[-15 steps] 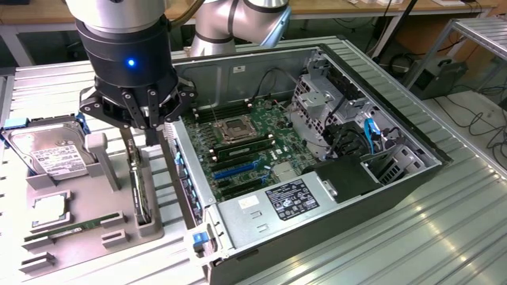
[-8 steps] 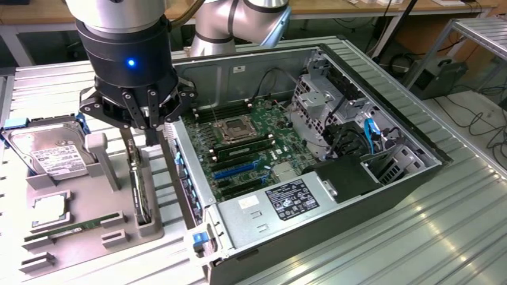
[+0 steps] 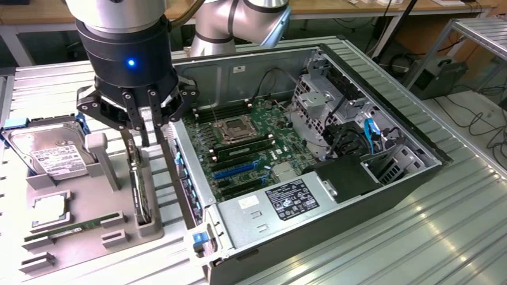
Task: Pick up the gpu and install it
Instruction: 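Pick up the gpu and move the gpu toward the slot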
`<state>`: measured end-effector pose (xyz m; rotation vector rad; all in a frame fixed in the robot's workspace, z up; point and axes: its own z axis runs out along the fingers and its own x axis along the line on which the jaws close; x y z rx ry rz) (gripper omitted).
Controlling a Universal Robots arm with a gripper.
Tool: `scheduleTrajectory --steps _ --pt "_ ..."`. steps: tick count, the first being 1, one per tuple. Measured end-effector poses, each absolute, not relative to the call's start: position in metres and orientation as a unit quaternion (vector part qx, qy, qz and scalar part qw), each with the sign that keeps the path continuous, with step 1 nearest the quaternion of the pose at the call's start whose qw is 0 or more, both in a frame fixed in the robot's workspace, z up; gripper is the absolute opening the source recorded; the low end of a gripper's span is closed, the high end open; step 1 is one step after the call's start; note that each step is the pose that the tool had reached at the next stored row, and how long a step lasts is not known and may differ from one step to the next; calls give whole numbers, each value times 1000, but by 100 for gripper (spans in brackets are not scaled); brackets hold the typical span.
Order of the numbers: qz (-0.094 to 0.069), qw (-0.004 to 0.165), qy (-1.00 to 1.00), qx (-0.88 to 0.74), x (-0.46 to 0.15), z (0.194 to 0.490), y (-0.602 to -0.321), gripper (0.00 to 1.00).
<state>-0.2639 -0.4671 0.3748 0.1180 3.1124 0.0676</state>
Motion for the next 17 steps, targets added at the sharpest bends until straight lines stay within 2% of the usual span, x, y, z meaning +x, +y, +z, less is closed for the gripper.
scheduleTrajectory --steps 3,4,5,17 --pt "22 13 999 38 -264 375 -467 36" --pt "22 13 999 38 -264 375 -467 36" --pt "22 13 999 38 -264 375 -467 42" --pt "22 13 999 38 -264 373 -467 42"
